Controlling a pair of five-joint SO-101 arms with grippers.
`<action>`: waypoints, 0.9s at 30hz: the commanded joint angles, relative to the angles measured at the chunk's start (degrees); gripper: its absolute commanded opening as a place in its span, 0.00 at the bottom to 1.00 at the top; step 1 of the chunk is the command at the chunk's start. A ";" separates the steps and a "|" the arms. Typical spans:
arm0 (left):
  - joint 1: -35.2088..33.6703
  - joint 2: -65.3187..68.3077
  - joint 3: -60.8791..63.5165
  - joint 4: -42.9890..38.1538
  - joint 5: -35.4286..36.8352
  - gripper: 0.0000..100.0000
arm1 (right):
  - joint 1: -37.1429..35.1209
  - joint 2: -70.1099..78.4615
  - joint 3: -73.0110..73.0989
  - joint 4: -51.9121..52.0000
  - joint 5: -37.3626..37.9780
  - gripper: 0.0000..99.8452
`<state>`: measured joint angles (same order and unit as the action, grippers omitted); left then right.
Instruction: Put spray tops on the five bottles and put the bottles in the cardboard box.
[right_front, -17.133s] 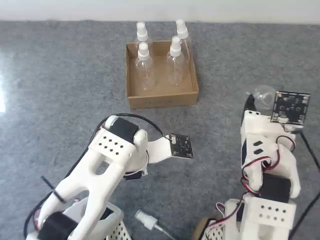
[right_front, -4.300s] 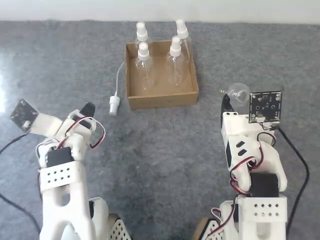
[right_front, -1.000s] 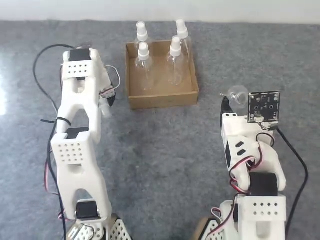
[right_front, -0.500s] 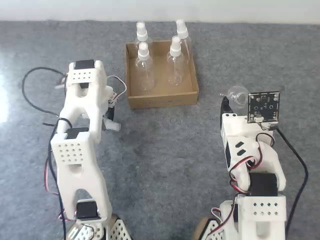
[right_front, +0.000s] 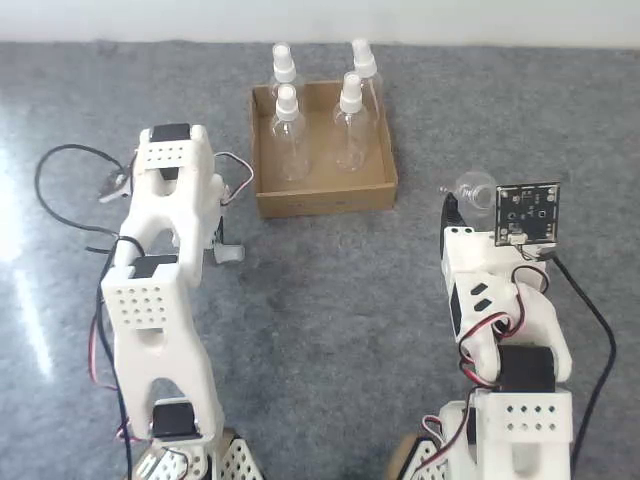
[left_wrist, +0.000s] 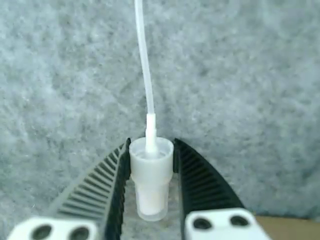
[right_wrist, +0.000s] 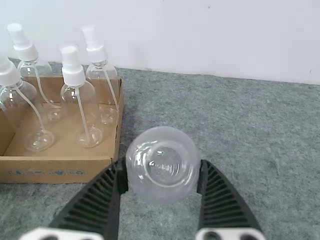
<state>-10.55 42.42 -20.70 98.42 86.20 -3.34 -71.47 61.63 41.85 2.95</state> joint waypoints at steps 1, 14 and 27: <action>-1.41 -7.82 1.10 2.29 0.70 0.05 | -0.22 -1.10 -0.97 -1.54 0.00 0.07; -0.97 -16.79 6.81 2.20 0.70 0.21 | -0.13 -1.10 -0.97 -1.54 0.00 0.07; -3.96 -16.88 5.67 2.20 -25.67 0.15 | -0.13 -1.10 -0.97 -1.54 0.00 0.07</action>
<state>-12.75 30.11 -13.49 98.42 75.74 -3.16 -71.47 61.63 41.85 2.95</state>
